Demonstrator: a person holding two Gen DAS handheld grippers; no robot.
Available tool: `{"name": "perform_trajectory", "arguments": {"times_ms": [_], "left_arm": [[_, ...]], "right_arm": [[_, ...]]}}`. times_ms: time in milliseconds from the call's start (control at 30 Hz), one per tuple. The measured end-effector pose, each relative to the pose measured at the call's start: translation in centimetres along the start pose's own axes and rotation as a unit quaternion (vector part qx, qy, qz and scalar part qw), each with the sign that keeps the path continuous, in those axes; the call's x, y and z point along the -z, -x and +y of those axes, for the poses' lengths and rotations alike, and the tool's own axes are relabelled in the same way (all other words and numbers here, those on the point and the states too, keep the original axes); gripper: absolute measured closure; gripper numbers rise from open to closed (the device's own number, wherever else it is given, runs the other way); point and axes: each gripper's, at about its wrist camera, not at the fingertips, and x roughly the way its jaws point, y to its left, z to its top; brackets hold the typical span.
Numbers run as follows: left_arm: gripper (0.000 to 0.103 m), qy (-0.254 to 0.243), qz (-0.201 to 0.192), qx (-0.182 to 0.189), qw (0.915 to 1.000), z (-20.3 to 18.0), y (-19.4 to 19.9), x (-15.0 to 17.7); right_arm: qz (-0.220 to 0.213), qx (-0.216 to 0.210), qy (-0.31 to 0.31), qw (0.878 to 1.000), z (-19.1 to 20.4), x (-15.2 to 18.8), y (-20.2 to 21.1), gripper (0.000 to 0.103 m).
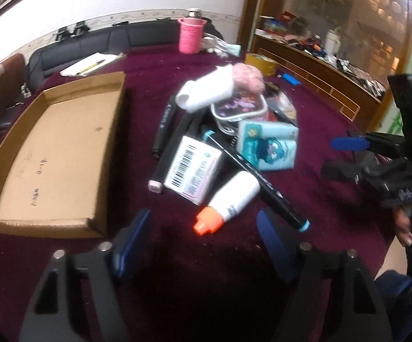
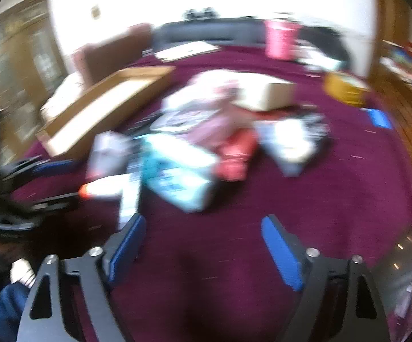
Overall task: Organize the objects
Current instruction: 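Grasp a black marker with the right gripper from the pile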
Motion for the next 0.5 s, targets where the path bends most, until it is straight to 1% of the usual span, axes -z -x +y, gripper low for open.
{"name": "perform_trajectory", "arguments": {"times_ms": [33, 67, 100, 167, 200, 233, 300, 367, 400, 433, 467, 500], "left_arm": [[0.031, -0.004, -0.001, 0.005, 1.0, -0.2, 0.0, 0.1], [0.033, -0.008, 0.0, 0.006, 1.0, -0.2, 0.0, 0.2], [0.034, -0.012, 0.0, 0.005, 0.9999, -0.4, 0.0, 0.3], [0.034, -0.015, -0.001, 0.005, 0.9999, -0.4, 0.1, 0.5], [0.034, -0.015, 0.0, 0.007, 0.9999, -0.4, 0.2, 0.6], [0.034, -0.016, 0.0, 0.007, 0.9998, -0.4, 0.2, 0.7], [0.034, -0.02, -0.001, 0.007, 0.9998, -0.4, 0.3, 0.8], [0.034, -0.019, 0.001, 0.013, 0.9997, -0.3, 0.3, 0.8], [0.035, -0.02, 0.002, 0.017, 0.9997, -0.4, 0.2, 0.7], [0.035, -0.021, 0.003, 0.02, 0.9996, -0.4, 0.2, 0.7], [0.035, -0.024, 0.003, 0.023, 0.9994, -0.6, 0.1, 0.6], [0.037, -0.028, 0.005, 0.027, 0.9992, -0.7, 0.0, 0.5]], "right_arm": [[0.004, -0.013, 0.008, 1.0, 1.0, -0.1, -0.4, 0.025], [0.007, -0.017, 0.016, 1.0, 1.8, -0.1, -0.8, 0.041], [0.018, -0.013, 0.021, 1.0, 2.6, -0.3, -1.6, 0.047], [0.046, -0.016, 0.018, 0.999, 3.2, -0.7, -3.2, 0.048], [0.056, -0.021, 0.016, 0.998, 3.1, -1.2, -4.1, 0.05], [0.06, -0.016, 0.016, 0.998, 3.3, -1.3, -4.7, 0.051], [0.063, -0.011, 0.016, 0.998, 3.6, -1.5, -5.7, 0.058], [0.06, -0.006, 0.022, 0.998, 4.1, -1.8, -5.9, 0.061], [0.058, -0.003, 0.021, 0.998, 3.9, -2.2, -6.2, 0.069], [0.056, -0.003, 0.019, 0.998, 3.9, -2.3, -6.4, 0.076], [0.055, -0.001, 0.018, 0.998, 3.7, -2.3, -6.4, 0.085], [0.055, -0.002, 0.017, 0.998, 3.4, -2.4, -6.3, 0.087]]}}
